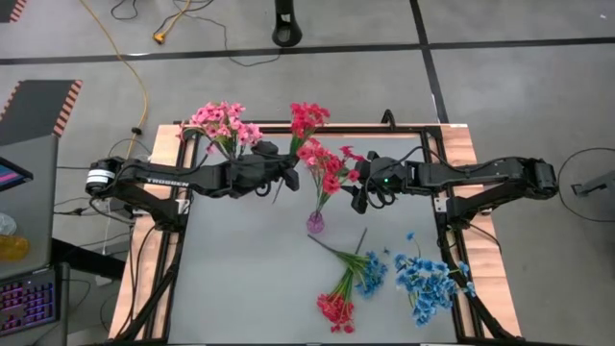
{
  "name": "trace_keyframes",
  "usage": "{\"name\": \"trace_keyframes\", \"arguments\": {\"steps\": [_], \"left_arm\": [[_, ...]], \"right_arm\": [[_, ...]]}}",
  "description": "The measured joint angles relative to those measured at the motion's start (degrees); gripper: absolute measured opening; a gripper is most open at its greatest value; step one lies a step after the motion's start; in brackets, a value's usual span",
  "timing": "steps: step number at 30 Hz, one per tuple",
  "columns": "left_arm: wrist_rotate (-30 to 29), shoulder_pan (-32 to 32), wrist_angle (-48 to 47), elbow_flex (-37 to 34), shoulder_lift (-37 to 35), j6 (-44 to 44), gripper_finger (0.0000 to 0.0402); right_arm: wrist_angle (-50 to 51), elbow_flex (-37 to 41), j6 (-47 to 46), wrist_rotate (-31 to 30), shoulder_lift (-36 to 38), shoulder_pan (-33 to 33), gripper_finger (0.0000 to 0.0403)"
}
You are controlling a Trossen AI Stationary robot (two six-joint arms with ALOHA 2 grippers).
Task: Sort flowers into vase by color
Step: Put the top red flowers into the purple vase
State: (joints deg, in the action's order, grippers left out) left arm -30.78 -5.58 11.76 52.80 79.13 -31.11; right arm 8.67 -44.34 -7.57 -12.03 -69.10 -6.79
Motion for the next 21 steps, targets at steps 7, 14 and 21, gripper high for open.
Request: {"name": "trace_keyframes", "arguments": {"steps": [7,14,21], "left_arm": [[0.3,0.0,5.8,0.0,0.0,1.1,0.0011],[2.9,0.3,10.2,0.0,0.0,3.1,0.0011],[-0.8,2.8,13.9,0.0,-0.2,9.9,0.0011]], "right_arm": [[0.0,0.0,0.0,0.0,0.0,0.0,0.0226],[0.0,0.0,0.0,0.0,0.0,0.0,0.0226],[0.0,0.0,0.0,0.0,0.0,0.0,0.0226]]}}
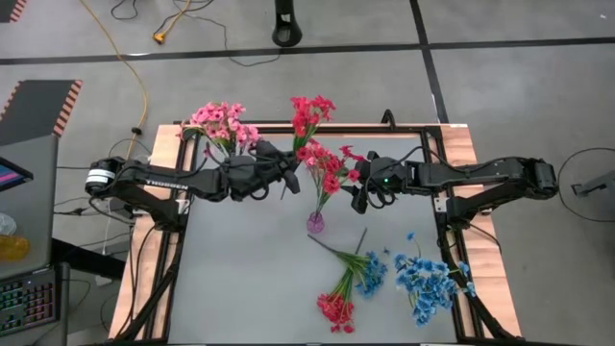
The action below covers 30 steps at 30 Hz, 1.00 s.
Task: Sort flowers into vase by color
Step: Put the top red flowers into the purple vase
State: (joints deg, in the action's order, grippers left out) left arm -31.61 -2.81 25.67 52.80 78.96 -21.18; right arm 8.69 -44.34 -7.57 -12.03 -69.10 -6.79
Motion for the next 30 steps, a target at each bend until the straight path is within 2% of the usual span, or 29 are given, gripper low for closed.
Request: {"name": "trace_keyframes", "arguments": {"steps": [10,20,25,30], "left_arm": [[-5.0,4.7,2.4,0.0,-2.2,5.7,0.0011],[-17.6,16.1,4.4,0.0,-4.1,16.5,0.0011],[-18.3,21.4,5.4,-0.2,-4.0,18.6,0.0011],[-18.8,24.1,6.9,-2.2,-4.0,19.2,0.0011]], "right_arm": [[0.1,0.0,0.0,0.0,0.0,0.0,0.0226],[0.3,0.0,0.1,0.0,0.0,0.0,0.0226],[0.3,0.0,0.5,0.0,0.0,0.0,0.0226],[0.3,0.0,0.5,0.0,0.0,0.0,0.0226]]}}
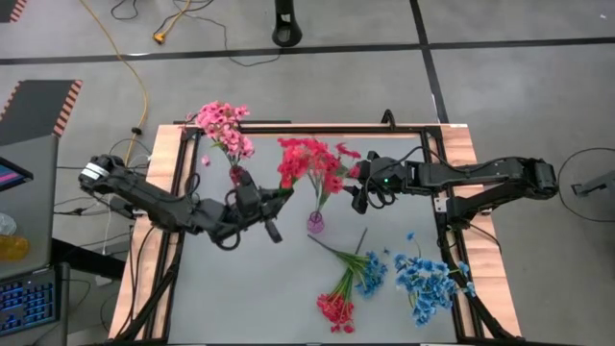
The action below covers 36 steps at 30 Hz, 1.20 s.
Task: Sort flowers into vase by color
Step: Put the top red flowers into the purple vase
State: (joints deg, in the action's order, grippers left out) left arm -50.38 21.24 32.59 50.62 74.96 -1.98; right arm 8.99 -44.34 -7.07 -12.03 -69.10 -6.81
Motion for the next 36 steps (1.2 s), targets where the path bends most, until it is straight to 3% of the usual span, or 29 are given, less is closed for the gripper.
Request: {"name": "trace_keyframes", "arguments": {"steps": [7,10,16,19,27,36], "left_arm": [[0.8,1.5,8.8,-3.7,2.9,2.1,0.0011],[3.1,1.6,19.9,-6.0,6.5,6.0,0.0011],[13.9,0.7,48.0,-7.5,18.3,15.8,0.0011],[18.1,-0.9,57.4,-6.6,24.5,19.4,0.0011],[27.6,-8.0,56.9,-1.3,33.0,16.1,0.0011],[33.7,-13.2,56.1,-0.2,34.9,14.0,0.0011]], "right_arm": [[0.0,0.0,0.0,0.0,0.0,0.0,0.0226],[0.0,0.0,0.0,0.0,0.0,0.0,0.0226],[0.0,0.0,0.0,0.0,0.0,0.0,0.0226],[0.0,0.0,0.0,0.0,0.0,0.0,0.0226],[0.0,0.0,0.0,0.0,0.0,0.0,0.0226],[0.0,0.0,0.0,0.0,0.0,0.0,0.0226]]}}
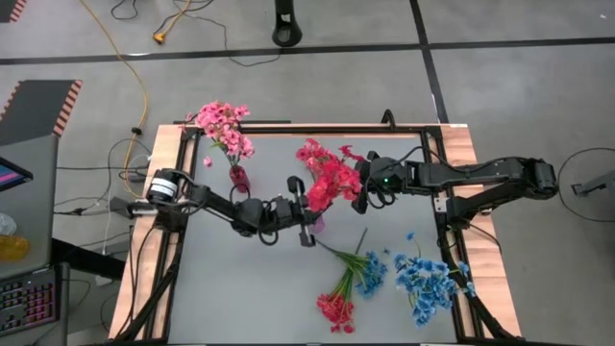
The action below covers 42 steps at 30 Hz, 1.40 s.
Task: Sort flowers into vase by color
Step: Put the top red flowers into the purple vase
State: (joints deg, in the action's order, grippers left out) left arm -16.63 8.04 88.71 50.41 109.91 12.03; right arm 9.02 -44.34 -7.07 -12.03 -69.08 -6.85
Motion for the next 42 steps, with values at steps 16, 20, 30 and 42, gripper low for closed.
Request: {"name": "trace_keyframes", "arguments": {"steps": [16,20,30,42], "left_arm": [[2.5,-1.7,-8.2,0.0,0.0,-1.0,0.0011],[2.5,-1.8,-10.3,0.0,0.0,-1.8,0.0011],[0.9,-1.8,-13.9,0.0,-0.1,-3.2,0.0011],[1.0,-1.8,-15.0,0.0,-0.1,-3.3,0.0025]], "right_arm": [[0.0,0.0,0.0,0.0,0.0,0.0,0.0226],[0.0,0.0,0.0,0.0,0.0,0.0,0.0226],[-0.2,0.0,0.0,0.0,0.0,0.0,0.0226],[-0.3,0.0,0.0,0.0,0.0,0.0,0.0226]]}}
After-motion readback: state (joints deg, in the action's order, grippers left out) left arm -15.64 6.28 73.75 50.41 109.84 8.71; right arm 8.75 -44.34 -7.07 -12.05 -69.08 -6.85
